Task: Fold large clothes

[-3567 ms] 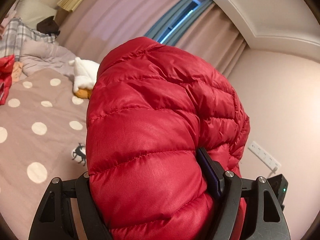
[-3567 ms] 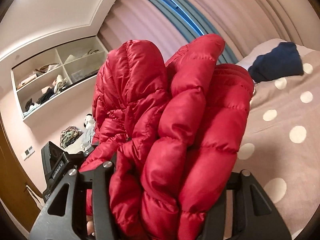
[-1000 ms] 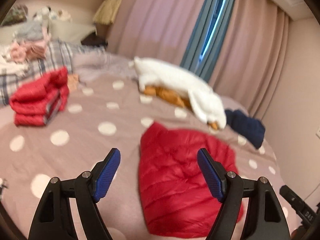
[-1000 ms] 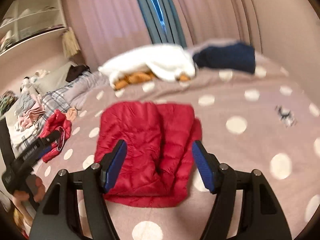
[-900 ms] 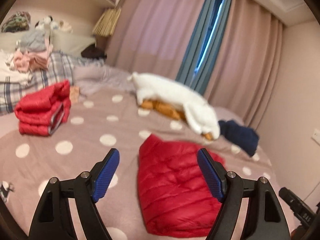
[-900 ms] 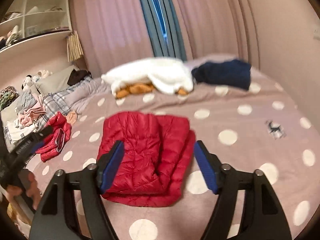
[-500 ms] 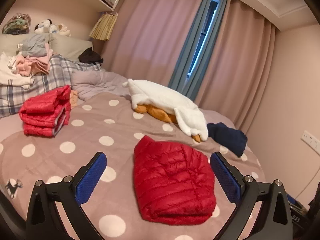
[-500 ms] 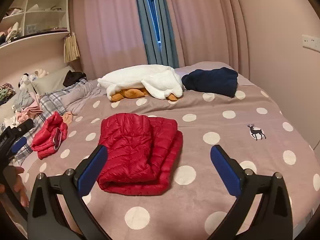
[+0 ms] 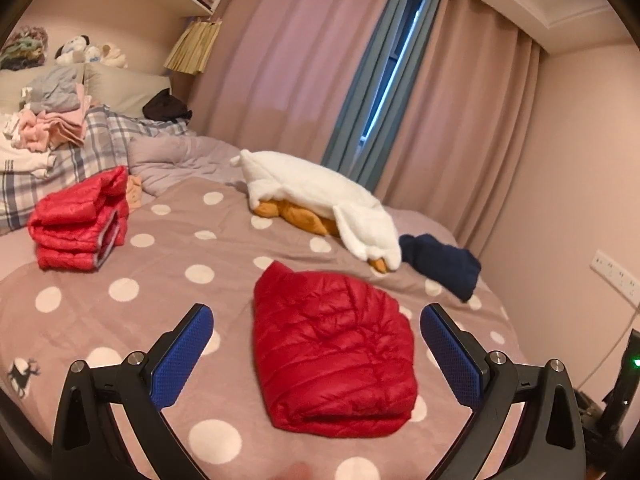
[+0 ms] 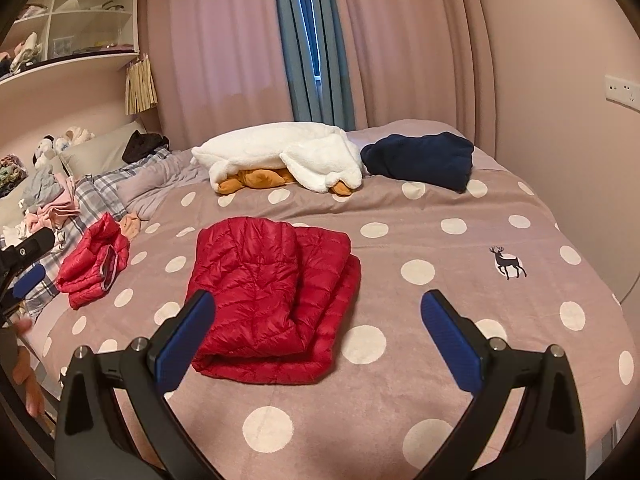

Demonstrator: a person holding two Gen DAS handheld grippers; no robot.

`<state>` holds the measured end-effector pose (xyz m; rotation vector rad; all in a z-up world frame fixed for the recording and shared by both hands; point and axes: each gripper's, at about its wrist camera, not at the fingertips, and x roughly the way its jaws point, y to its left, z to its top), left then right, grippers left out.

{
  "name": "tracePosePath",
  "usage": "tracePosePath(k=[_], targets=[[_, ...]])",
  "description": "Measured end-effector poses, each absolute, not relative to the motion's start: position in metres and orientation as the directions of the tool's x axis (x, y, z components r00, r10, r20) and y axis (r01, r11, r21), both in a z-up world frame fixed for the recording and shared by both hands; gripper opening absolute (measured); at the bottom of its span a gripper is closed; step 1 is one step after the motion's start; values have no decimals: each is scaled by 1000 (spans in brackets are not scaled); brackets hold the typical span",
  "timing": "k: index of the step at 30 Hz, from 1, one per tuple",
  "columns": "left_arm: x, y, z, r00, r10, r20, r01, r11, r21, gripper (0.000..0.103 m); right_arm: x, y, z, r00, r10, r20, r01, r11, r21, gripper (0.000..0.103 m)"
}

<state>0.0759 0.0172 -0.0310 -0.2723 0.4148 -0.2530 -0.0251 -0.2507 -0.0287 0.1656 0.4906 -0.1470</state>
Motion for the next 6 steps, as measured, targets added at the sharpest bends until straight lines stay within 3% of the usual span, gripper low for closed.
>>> tracePosePath(k=[6], targets=[[66, 18, -27, 922, -269, -280, 186, 939, -289, 102, -24, -250, -30, 865, -115, -489, 190, 976, 107, 103]])
